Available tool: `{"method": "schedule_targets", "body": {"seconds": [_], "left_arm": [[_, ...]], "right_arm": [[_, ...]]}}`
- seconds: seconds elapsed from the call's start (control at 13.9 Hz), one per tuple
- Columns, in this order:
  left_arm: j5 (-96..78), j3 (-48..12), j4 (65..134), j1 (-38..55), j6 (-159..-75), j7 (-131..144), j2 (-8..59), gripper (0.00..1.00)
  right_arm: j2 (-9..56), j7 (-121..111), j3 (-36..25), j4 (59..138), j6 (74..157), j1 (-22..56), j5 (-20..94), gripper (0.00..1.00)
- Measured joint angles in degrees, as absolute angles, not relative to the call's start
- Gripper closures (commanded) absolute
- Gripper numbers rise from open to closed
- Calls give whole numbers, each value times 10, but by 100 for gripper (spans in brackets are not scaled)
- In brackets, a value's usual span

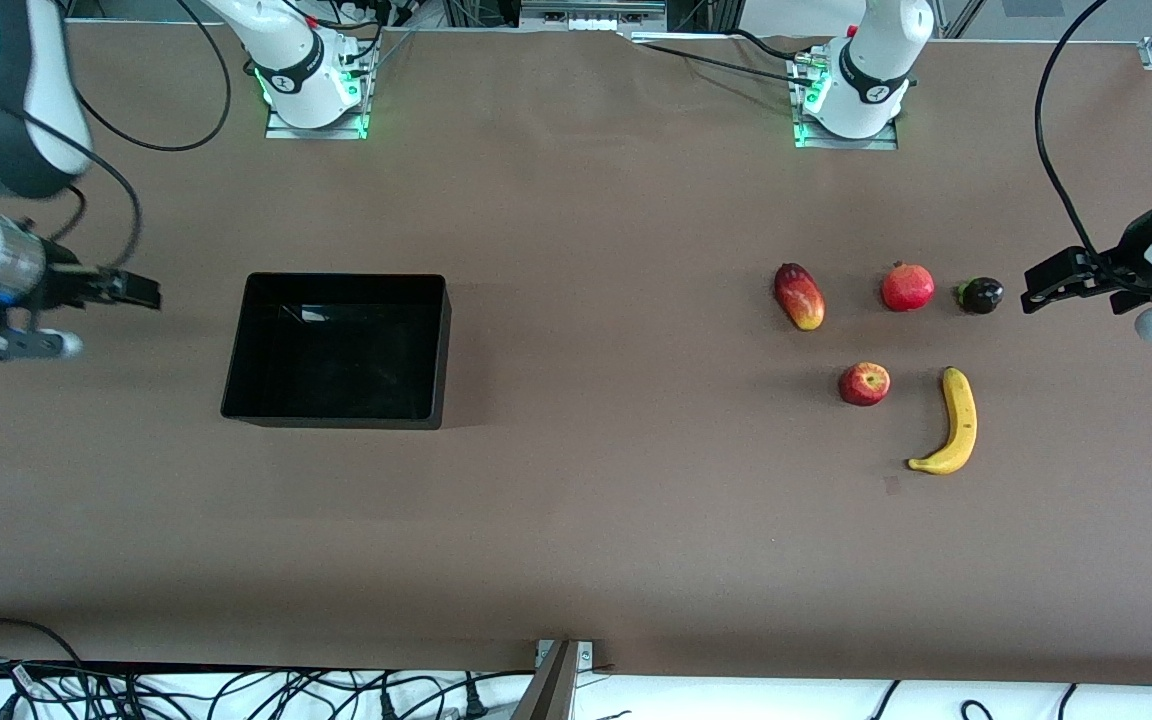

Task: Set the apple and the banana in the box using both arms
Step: 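Lower the right gripper onto the rim of the black box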

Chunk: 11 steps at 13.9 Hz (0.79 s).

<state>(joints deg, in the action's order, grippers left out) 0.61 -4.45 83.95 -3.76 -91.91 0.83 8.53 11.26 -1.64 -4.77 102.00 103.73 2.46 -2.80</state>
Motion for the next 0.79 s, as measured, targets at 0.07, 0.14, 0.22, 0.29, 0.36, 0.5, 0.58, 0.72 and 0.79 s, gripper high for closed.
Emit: {"method": "schedule_targets", "body": {"seconds": [0.07, 0.14, 0.22, 0.29, 0.36, 0.5, 0.58, 0.72, 0.79], "left_arm": [[6, -45, 839, -37, -918, 8, 85, 0], [6, -46, 839, -37, -917, 8, 85, 0], [6, -46, 839, -37, -916, 8, 85, 0], [6, -46, 839, -37, -916, 8, 85, 0], [6, -46, 839, -37, -916, 8, 85, 0], [6, -46, 838, -37, -916, 8, 85, 0], [6, -46, 837, -37, -916, 8, 85, 0], [6, -46, 836, -37, -916, 8, 85, 0], [6, -46, 836, -37, -916, 8, 85, 0]], "right_arm": [[124, -10, -47, 1050, 1085, 26, -28, 0], [132, -7, -47, 1084, 1137, 26, -28, 0], [137, -3, -48, 1121, 1193, 26, -26, 0], [140, 2, -48, 1156, 1245, 26, -21, 0], [143, 5, -48, 1185, 1288, 26, -15, 0], [155, 10, -48, 1220, 1336, 26, -10, 0], [164, 10, -48, 1228, 1349, 26, -10, 3], [179, 10, -47, 1235, 1365, 26, -10, 49], [186, 10, -47, 1236, 1372, 28, -10, 66]]}}
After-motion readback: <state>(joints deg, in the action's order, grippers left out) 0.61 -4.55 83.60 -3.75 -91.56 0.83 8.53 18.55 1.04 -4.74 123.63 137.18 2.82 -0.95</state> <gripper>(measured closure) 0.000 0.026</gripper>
